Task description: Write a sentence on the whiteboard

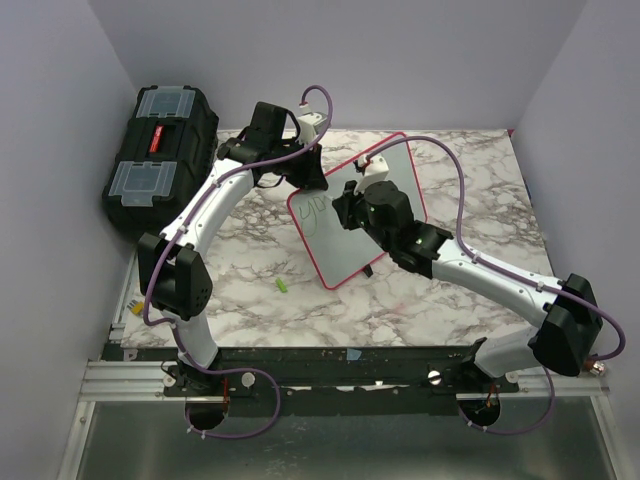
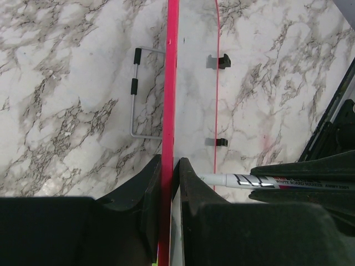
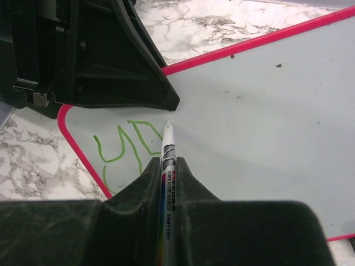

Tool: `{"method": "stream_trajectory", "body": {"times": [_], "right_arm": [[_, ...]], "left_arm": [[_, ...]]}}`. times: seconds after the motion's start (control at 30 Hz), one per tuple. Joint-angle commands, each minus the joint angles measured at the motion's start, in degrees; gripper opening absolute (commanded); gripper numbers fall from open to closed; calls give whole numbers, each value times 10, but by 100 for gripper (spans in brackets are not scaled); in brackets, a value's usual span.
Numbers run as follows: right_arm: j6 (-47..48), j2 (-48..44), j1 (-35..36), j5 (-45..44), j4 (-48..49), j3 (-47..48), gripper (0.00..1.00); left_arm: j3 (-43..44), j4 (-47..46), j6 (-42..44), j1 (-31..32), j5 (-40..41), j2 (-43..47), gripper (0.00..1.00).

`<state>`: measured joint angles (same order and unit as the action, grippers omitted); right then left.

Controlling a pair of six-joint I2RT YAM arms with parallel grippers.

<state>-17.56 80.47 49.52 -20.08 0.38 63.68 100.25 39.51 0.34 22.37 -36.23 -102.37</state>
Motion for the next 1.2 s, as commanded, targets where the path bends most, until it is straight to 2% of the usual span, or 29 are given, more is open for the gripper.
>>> {"method": "stream_trajectory", "body": {"times": [0.0, 0.53, 1.17], "right_arm": [[-13, 4, 1, 3, 0, -6, 1], [-42, -21, 1, 4, -37, -49, 1], [-17, -4, 1, -50, -45, -19, 1]], "left_arm": [[-4, -5, 24, 4, 15, 26, 0], [-5, -7, 21, 4, 12, 28, 0], [-9, -8, 22, 6, 12, 32, 0]]}}
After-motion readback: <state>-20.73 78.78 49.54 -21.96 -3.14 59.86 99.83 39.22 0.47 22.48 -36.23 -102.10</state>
